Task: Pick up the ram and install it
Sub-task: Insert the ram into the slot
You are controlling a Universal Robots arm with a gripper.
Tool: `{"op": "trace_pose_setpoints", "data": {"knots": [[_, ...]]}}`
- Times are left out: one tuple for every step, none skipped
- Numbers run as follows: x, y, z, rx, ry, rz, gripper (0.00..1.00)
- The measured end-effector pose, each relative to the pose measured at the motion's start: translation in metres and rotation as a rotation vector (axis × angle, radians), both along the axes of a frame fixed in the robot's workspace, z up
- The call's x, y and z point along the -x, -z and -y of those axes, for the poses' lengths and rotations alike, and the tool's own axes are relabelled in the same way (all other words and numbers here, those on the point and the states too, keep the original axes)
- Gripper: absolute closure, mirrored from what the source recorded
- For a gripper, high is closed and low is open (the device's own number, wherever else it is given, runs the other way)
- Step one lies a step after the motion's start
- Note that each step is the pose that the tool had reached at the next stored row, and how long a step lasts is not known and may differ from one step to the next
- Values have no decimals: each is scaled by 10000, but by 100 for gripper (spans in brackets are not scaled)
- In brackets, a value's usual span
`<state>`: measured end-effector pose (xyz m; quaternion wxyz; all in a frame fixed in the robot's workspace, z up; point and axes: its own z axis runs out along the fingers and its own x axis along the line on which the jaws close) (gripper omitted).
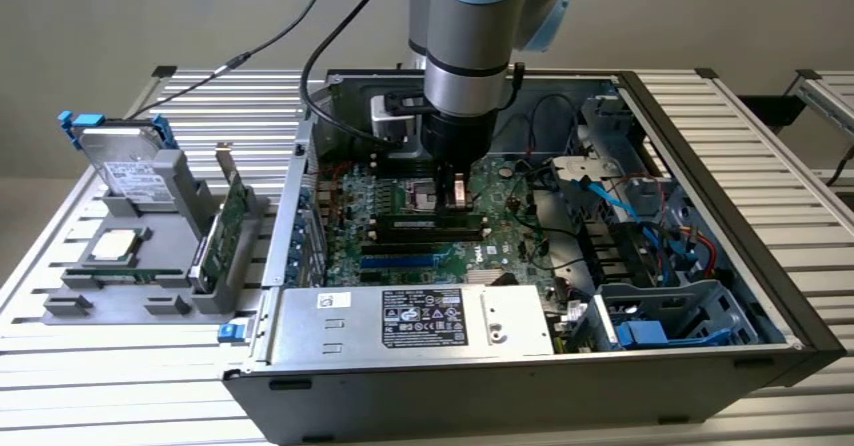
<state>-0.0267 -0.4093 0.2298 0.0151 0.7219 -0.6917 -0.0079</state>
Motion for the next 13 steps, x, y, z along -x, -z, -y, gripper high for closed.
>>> {"op": "trace_pose_setpoints", "data": {"knots": [[0, -1, 0, 0, 0, 1, 87], [-1, -1, -1, -2, 0, 4, 87], [-1, -1, -1, -1, -2, 12, 87], [0, -2, 0, 2, -1, 28, 87], [3, -2, 0, 4, -1, 54, 87], [7, -2, 0, 4, -1, 93, 87], [15, -2, 0, 7, 0, 144, 87], [27, -2, 0, 8, 0, 193, 87], [46, -2, 0, 11, 0, 250, 87], [62, -2, 0, 13, -1, 272, 87], [71, -2, -1, 15, 0, 281, 87], [75, -2, -1, 18, 1, 285, 87], [75, 0, 0, 25, 7, 287, 87]]}}
